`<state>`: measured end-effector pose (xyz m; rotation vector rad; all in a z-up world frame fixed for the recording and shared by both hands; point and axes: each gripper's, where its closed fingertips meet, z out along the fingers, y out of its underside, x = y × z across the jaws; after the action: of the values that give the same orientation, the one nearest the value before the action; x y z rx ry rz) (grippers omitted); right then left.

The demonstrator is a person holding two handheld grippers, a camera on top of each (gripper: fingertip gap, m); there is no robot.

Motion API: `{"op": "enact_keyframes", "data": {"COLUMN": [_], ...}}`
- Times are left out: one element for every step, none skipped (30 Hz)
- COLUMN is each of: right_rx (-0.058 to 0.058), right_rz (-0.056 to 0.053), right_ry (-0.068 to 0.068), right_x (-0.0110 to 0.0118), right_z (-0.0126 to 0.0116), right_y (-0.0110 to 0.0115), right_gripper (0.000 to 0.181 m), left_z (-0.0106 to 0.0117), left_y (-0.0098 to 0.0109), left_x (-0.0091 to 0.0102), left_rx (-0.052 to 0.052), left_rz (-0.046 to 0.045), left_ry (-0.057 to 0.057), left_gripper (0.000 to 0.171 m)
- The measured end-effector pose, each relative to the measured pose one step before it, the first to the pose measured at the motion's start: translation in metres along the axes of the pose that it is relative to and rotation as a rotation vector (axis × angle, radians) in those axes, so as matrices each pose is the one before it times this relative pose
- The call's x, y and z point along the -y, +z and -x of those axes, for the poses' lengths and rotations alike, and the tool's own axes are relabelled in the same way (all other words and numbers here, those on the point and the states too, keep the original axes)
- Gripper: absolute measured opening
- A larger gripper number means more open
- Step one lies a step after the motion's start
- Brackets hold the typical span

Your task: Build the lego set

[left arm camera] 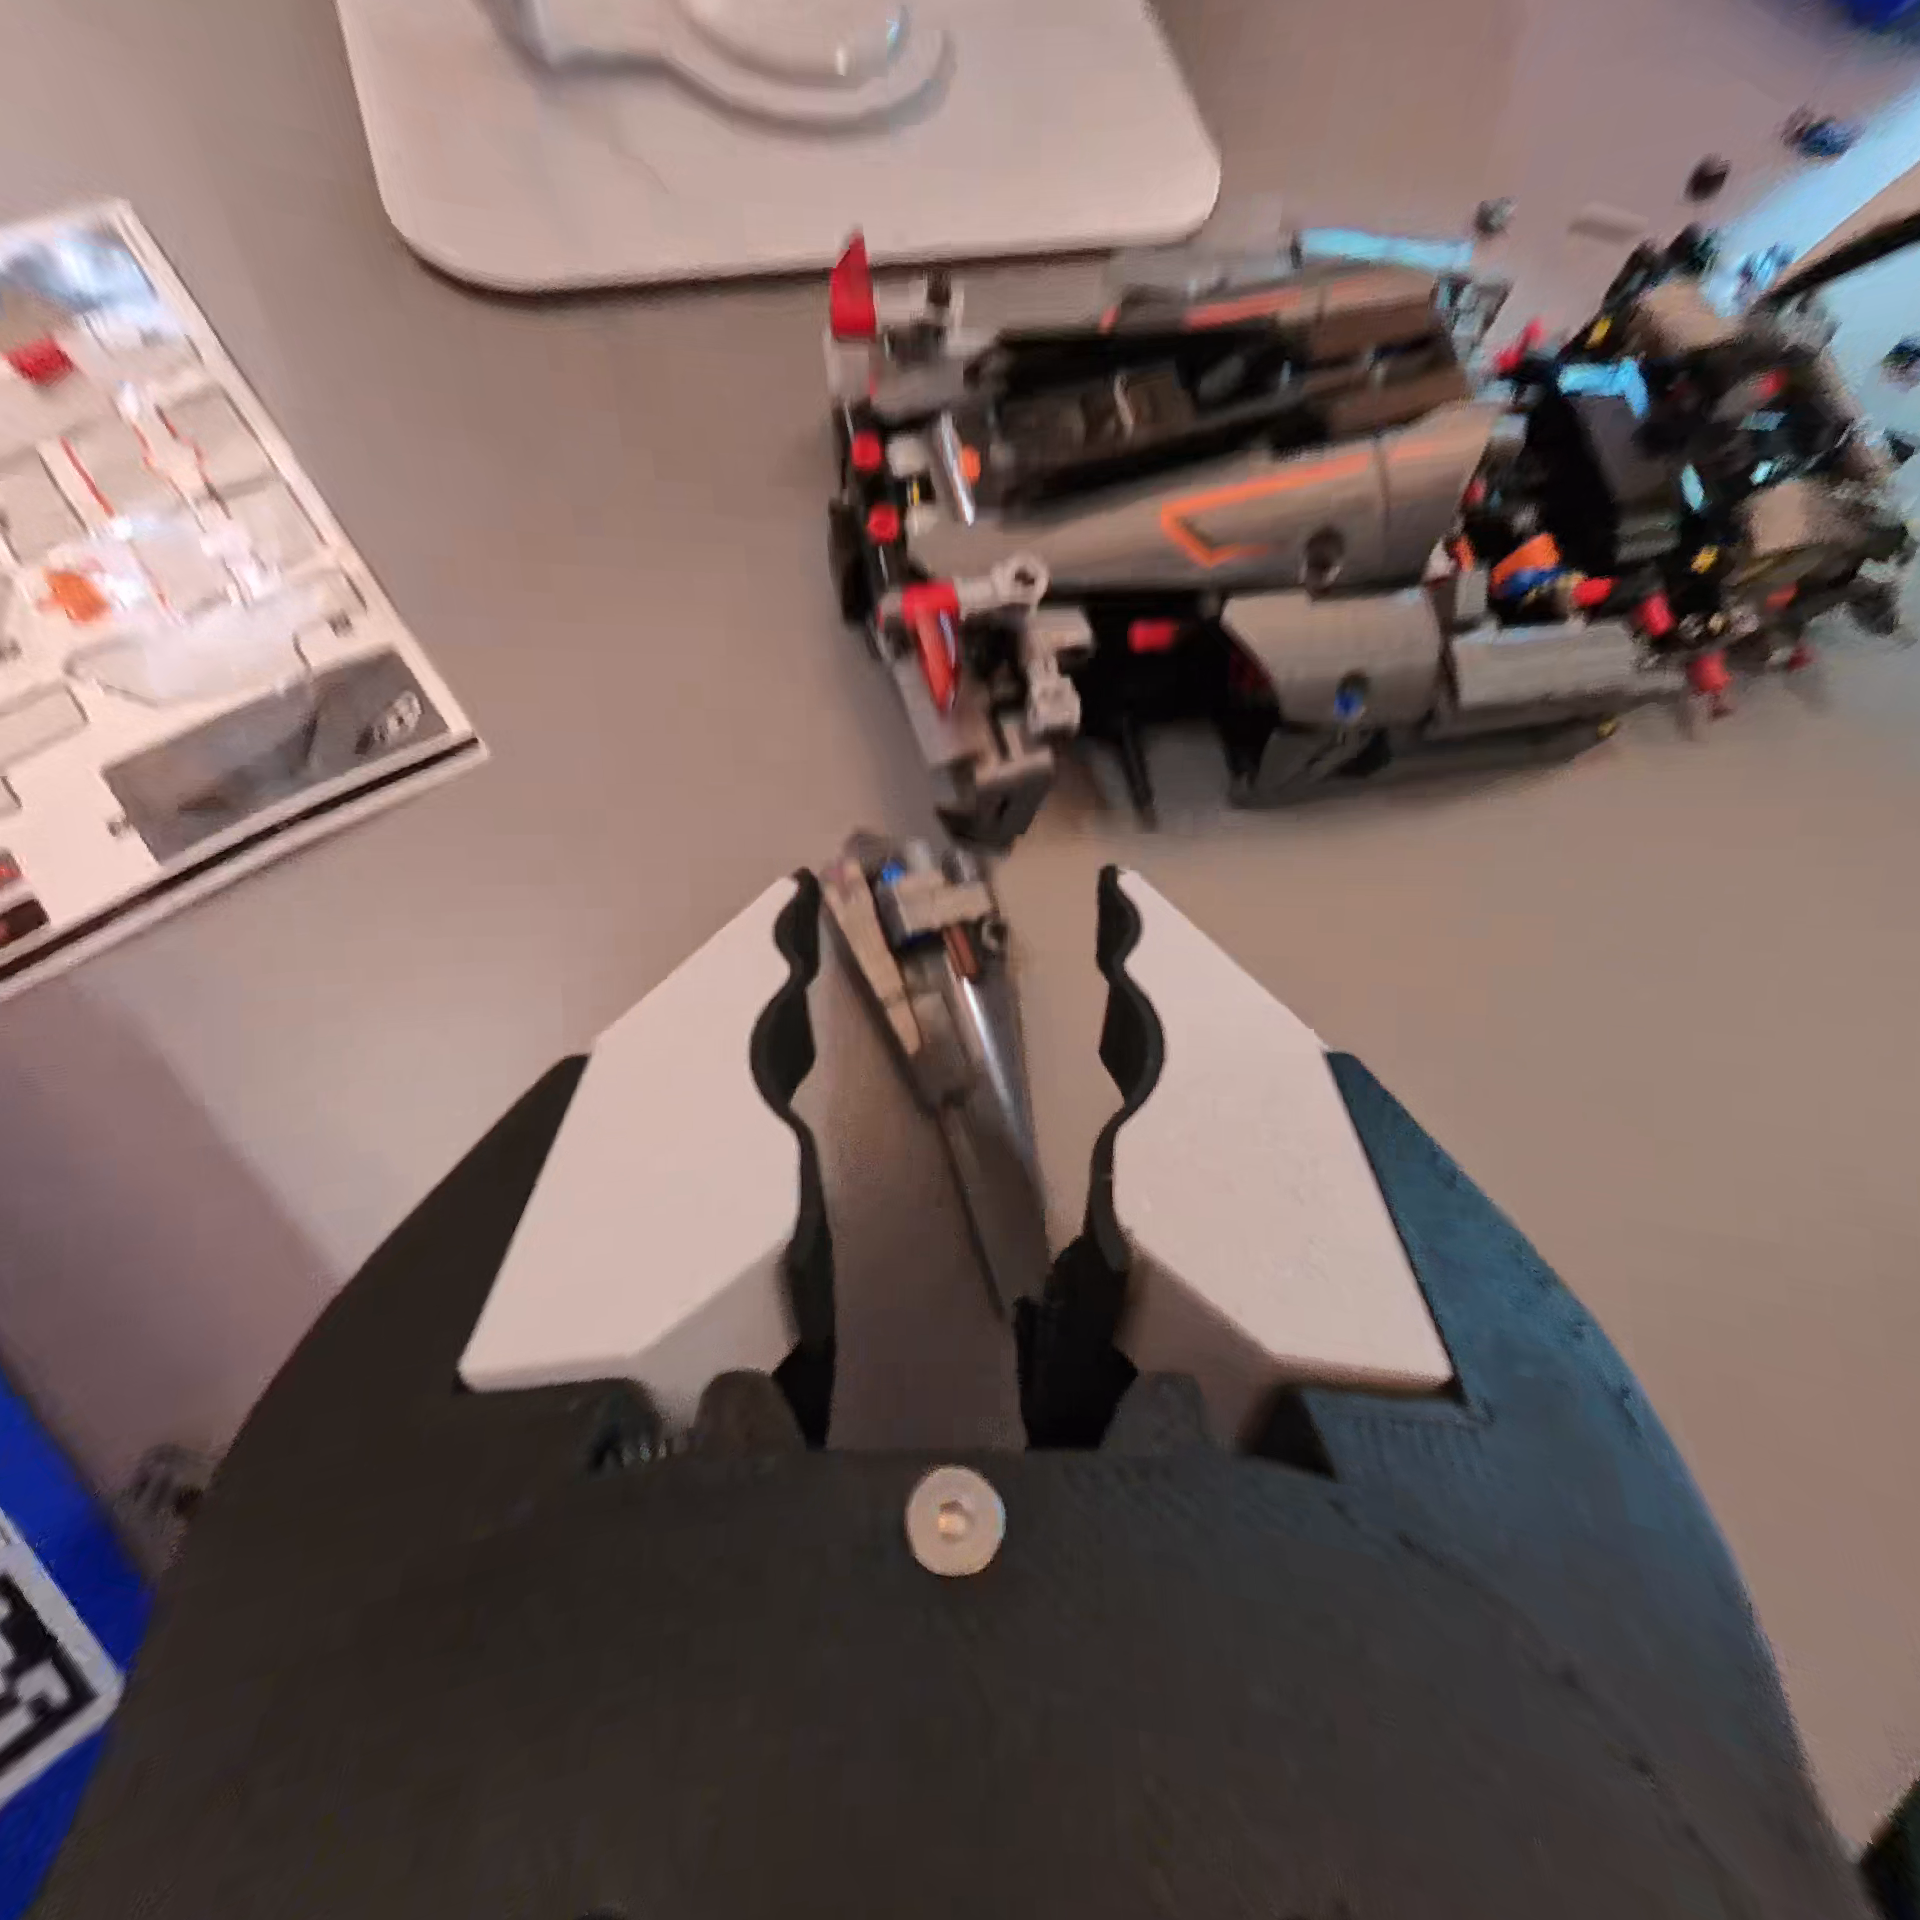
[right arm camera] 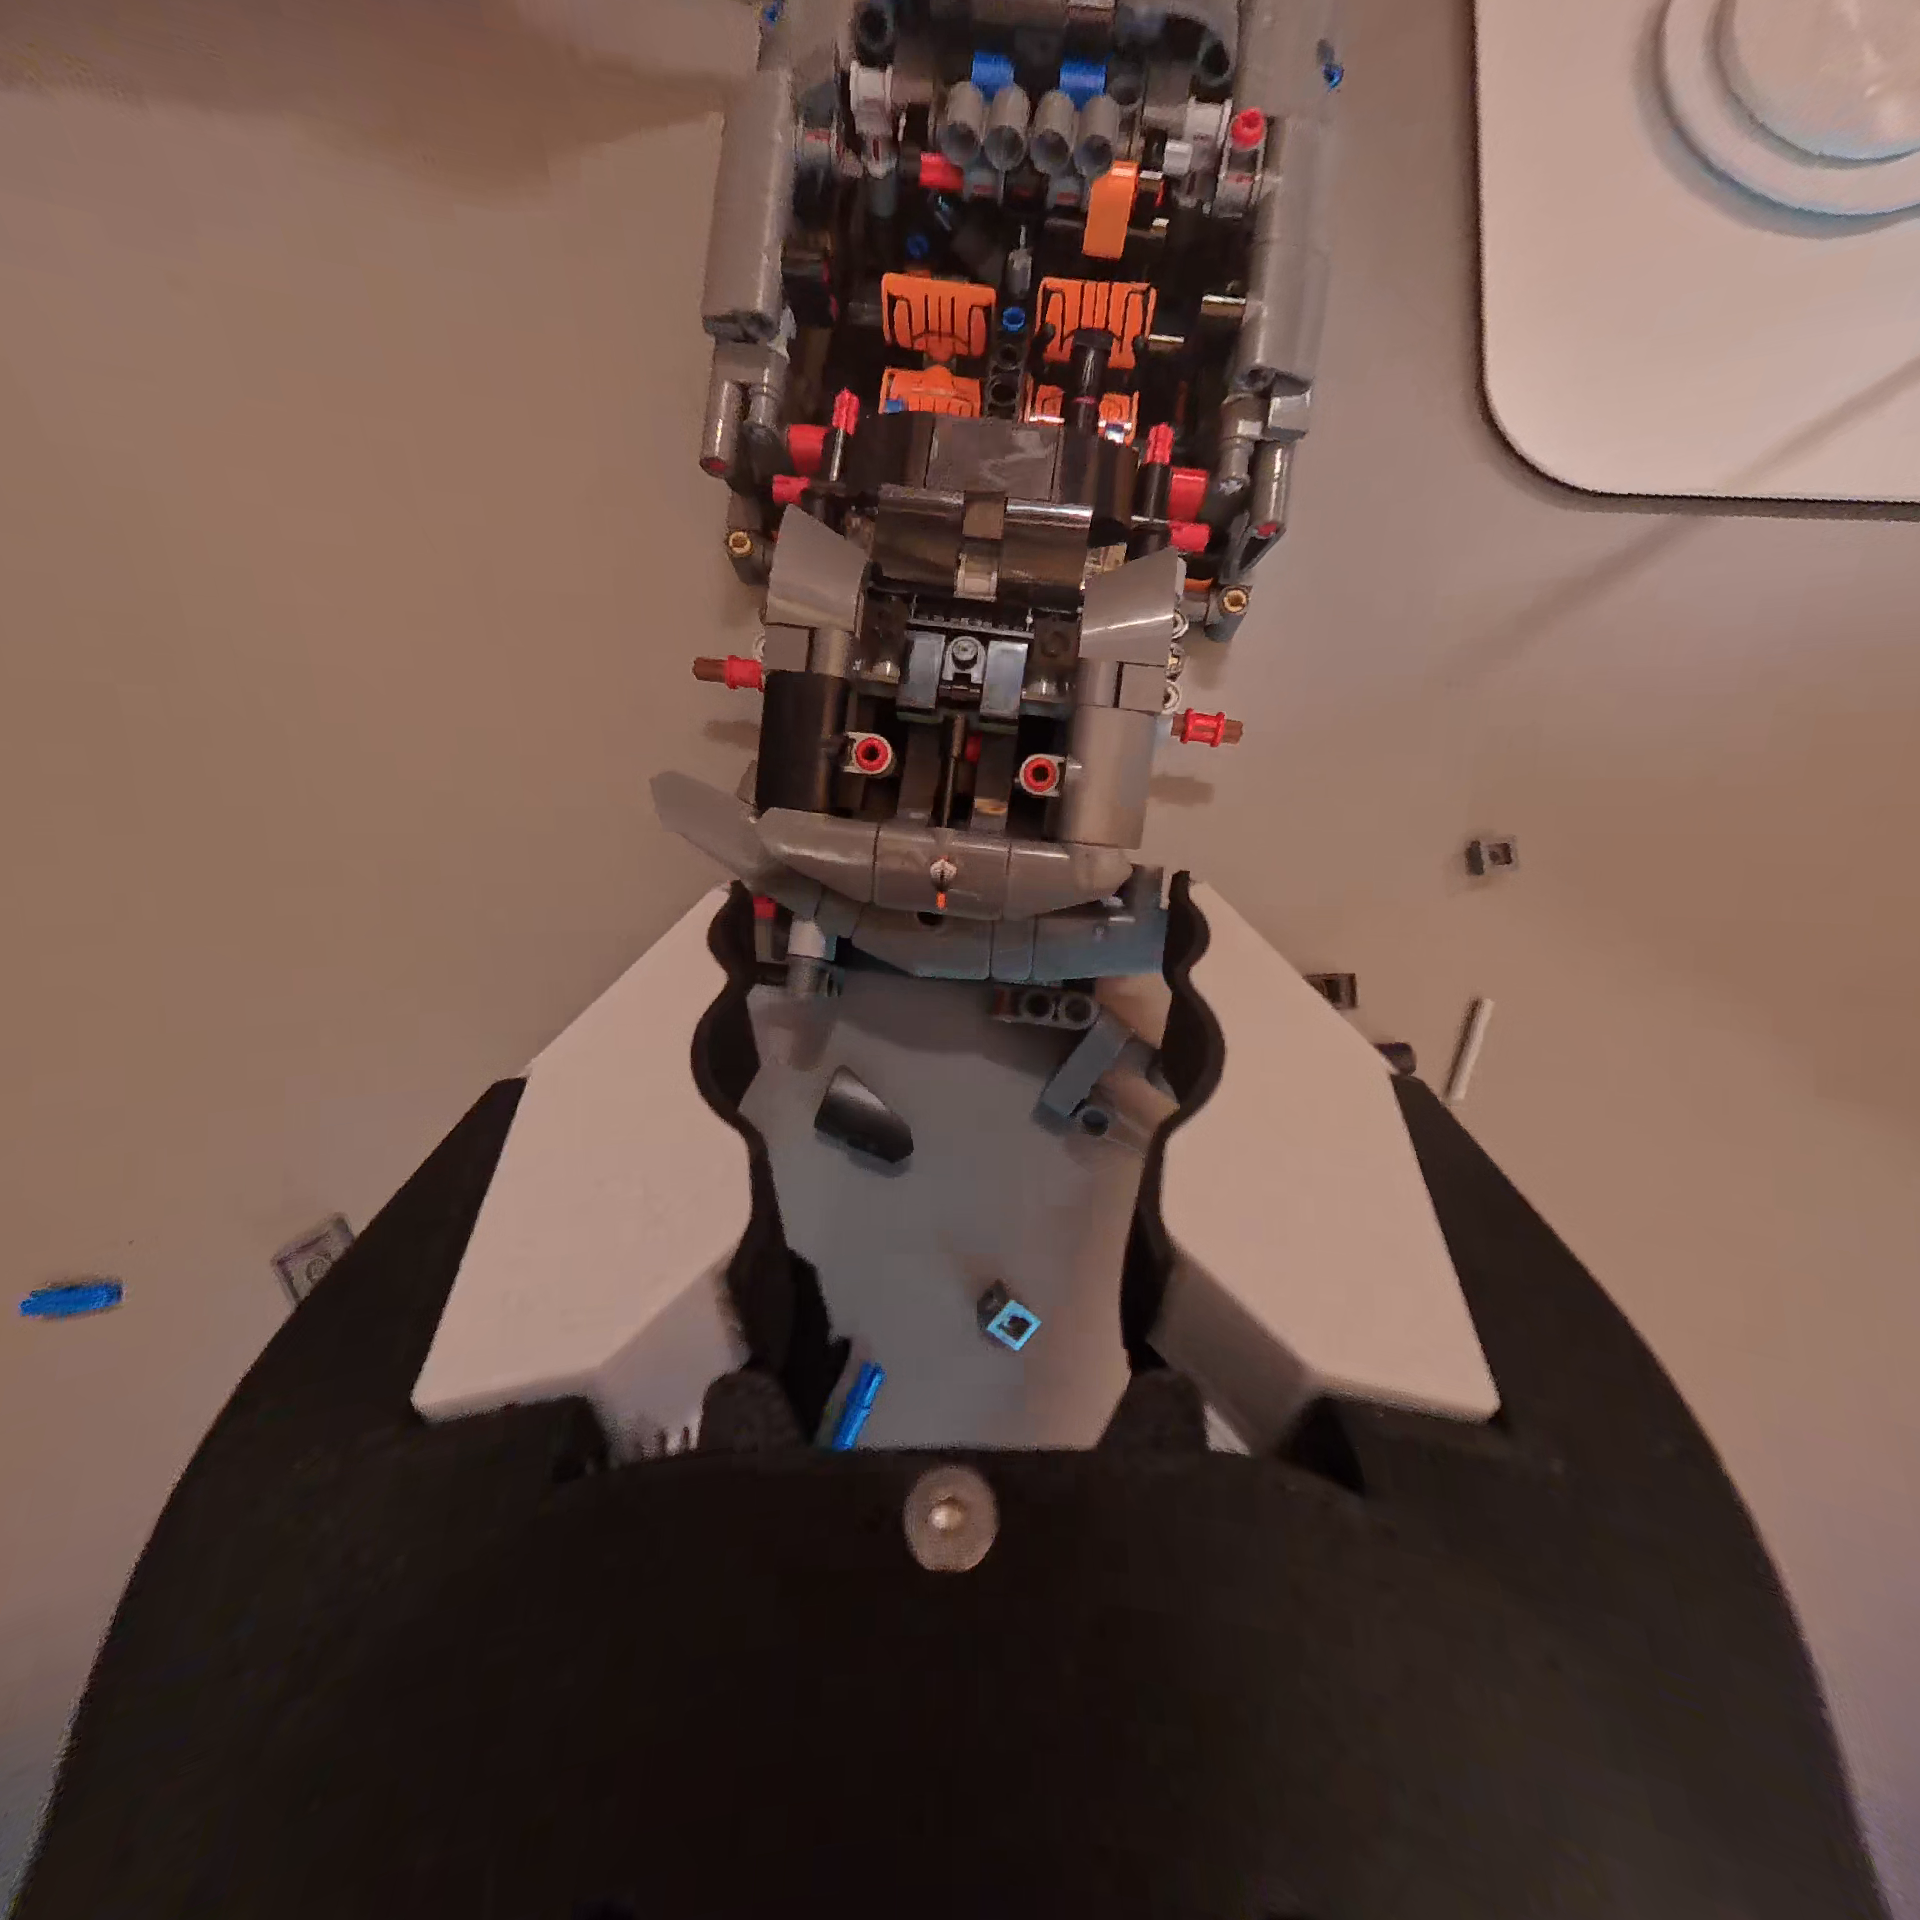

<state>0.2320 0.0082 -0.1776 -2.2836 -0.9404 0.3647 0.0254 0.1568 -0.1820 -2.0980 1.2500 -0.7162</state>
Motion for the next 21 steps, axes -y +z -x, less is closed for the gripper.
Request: {"op": "enact_keyframes", "data": {"right_rx": [-0.0121, -0.0157, -0.0145, -0.0131, -0.0155, -0.0158, -0.0173, -0.0165, -0.0168, -0.0164, -0.0161, -0.0137, -0.0153, -0.0097, -0.0099, -0.002, 0.0039, 0.0087, 0.0072, 0.0208, 0.0357], "right_rz": [-0.0151, -0.0141, -0.0141, -0.0125, -0.0102, -0.0061, -0.0035, -0.0041, -0.0049, -0.006, -0.0061, -0.0103, -0.0105, -0.0119, -0.0151, -0.0161, -0.0123, -0.0146, -0.0245, -0.0312, -0.0305], "right_ry": [0.0065, 0.0038, 0.0039, 0.0029, 0.0001, -0.0016, -0.0019, -0.0027, -0.0062, -0.0076, -0.0065, -0.0056, -0.0043, -0.0072, -0.0097, -0.0145, -0.0215, -0.0322, -0.0274, -0.0092, 0.0067], "right_x": [0.00038, 0.00053, 0.00105, 0.00141, 0.00161, 0.00158, 0.00163, 0.00224, 0.0028, 0.00339, 0.0041, 0.00548, 0.00643, 0.00723, 0.00844, 0.00907, 0.00917, 0.01002, 0.01213, 0.01332, 0.01249], "right_z": [0.00027, 0.00001, 0.00069, 0.00113, 0.00121, 0.00131, 0.00096, 0.00102, 0.00115, 0.0013, 0.00145, 0.00228, 0.00233, 0.00397, 0.00488, 0.00724, 0.00938, 0.01132, 0.01125, 0.01216, 0.01305], "right_y": [-0.00291, -0.00321, -0.00338, -0.00319, -0.00322, -0.00308, -0.00321, -0.00343, -0.00362, -0.00381, -0.00392, -0.00358, -0.00317, -0.00243, -0.00157, -0.00037, 0.00045, 0.00076, 0.00138, 0.00328, 0.006], "right_gripper": [0.078, 0.078, 0.078, 0.078, 0.078, 0.077, 0.076, 0.075, 0.075, 0.074, 0.072, 0.07, 0.07, 0.07, 0.069, 0.066, 0.063, 0.057, 0.054, 0.053, 0.054], "left_z": [-0.00004, 0.00208, 0.00011, -0.00198, -0.00032, 0.00191, 0.00208, -0.00082, -0.00105, -0.00041, -0.00119, -0.0019, -0.00147, -0.00142, -0.00229, -0.00492, -0.00499, -0.00806, -0.01128, -0.01179, -0.0127], "left_y": [-0.0002, 0.00099, 0.00197, -0.0001, 0.00001, -0.00065, -0.00016, -0.00005, -0.00014, -0.00046, -0.00097, -0.00096, -0.0012, -0.00153, -0.00232, -0.00326, -0.00413, -0.00498, -0.00547, -0.00615, -0.00597], "left_x": [-0.00867, -0.00837, -0.00743, -0.00024, -0.00096, -0.00164, -0.00129, -0.00018, -0.0002, -0.00057, -0.00085, -0.00096, -0.00115, -0.00093, -0.00014, 0.00233, 0.00279, 0.00513, 0.00766, 0.01153, 0.01329], "left_rx": [0.0001, 0.0172, 0.0105, 0.0036, 0.01, 0.024, 0.024, 0.0024, -0.0025, 0.0026, -0.0016, -0.0043, -0.0055, -0.007, -0.0134, -0.0276, -0.029, -0.0509, -0.075, -0.0855, -0.0994], "left_rz": [0.03634, 0.03519, 0.02855, -0.016, -0.00366, 0.00568, 0.00208, -0.0054, -0.00754, -0.00759, -0.00478, -0.00721, -0.00891, -0.01209, -0.01765, -0.03227, -0.0315, -0.04325, -0.05859, -0.08166, -0.09072], "left_ry": [-0.0037, -0.001, 0.0092, 0.0103, -0.001, 0.0083, 0.0155, 0.0082, 0.0008, 0.0043, 0.0056, 0.0009, -0.007, -0.0068, -0.0049, 0.0005, -0.0095, -0.0142, -0.021, -0.0413, -0.0539], "left_gripper": [0.055, 0.056, 0.057, 0.052, 0.051, 0.038, 0.03, 0.029, 0.029, 0.029, 0.028, 0.028, 0.028, 0.028, 0.028, 0.028, 0.028, 0.028, 0.028, 0.028, 0.028]}}
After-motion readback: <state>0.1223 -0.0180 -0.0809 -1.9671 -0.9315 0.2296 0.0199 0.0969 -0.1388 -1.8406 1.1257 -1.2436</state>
